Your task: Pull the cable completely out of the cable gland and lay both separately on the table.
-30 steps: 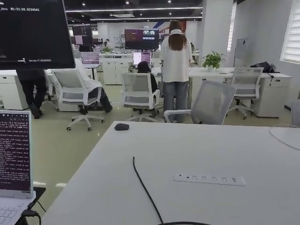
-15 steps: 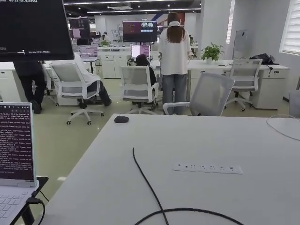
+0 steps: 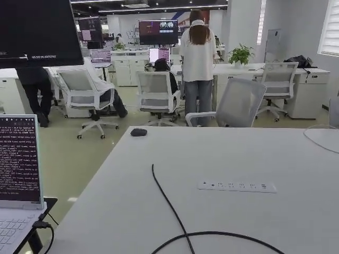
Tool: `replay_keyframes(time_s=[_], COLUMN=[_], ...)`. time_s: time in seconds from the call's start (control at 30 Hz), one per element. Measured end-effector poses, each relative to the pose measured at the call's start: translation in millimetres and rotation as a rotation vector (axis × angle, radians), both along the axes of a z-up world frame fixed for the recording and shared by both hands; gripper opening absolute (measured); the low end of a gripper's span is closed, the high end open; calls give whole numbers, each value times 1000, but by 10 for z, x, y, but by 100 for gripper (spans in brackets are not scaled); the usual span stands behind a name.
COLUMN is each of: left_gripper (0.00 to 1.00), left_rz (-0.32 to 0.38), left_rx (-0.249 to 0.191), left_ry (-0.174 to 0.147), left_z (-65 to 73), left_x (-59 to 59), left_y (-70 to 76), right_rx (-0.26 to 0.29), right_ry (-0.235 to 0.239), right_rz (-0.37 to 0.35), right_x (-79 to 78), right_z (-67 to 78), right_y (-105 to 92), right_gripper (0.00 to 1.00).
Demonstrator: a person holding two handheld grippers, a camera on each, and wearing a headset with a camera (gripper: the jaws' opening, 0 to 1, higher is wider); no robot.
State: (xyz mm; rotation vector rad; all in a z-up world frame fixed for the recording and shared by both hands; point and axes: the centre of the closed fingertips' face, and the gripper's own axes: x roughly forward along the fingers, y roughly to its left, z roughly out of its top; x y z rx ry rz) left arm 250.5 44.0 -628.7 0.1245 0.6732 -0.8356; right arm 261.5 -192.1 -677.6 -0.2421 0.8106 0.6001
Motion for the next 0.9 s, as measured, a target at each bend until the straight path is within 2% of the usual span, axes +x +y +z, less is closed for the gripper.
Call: replay_keyframes(time_s=[0.1, 0.27, 0.37, 0.47, 0.6, 0.67, 0.8, 0.9], left_gripper=[81, 80, 79, 79, 79, 79, 78, 78], left_rz=[4, 10, 11, 13, 8, 4, 7, 11], left_rx=[-5, -10, -4, -4, 1, 5, 5, 5], left_ry=[1, 5, 5, 7, 13, 14, 19, 21], left_z=[5, 9, 3, 1, -15, -23, -29, -32], left_x=[5, 7, 10, 11, 1, -4, -2, 3], left_y=[2, 6, 14, 17, 11, 6, 10, 17], right_rx=[-7, -56, -145, -172, -214, -222, -163, -159], right_ry=[14, 26, 44, 29, 33, 23, 22, 18], right_rz=[11, 123, 209, 294, 363, 381, 365, 375], right_x=[71, 187, 212, 231, 244, 265, 335, 369], right_z=[-70, -251, -413, -472, -571, -598, -603, -625], right_y=[-25, 19, -8, 66, 119, 136, 216, 252], right_gripper=[49, 46, 44, 42, 40, 39, 34, 35])
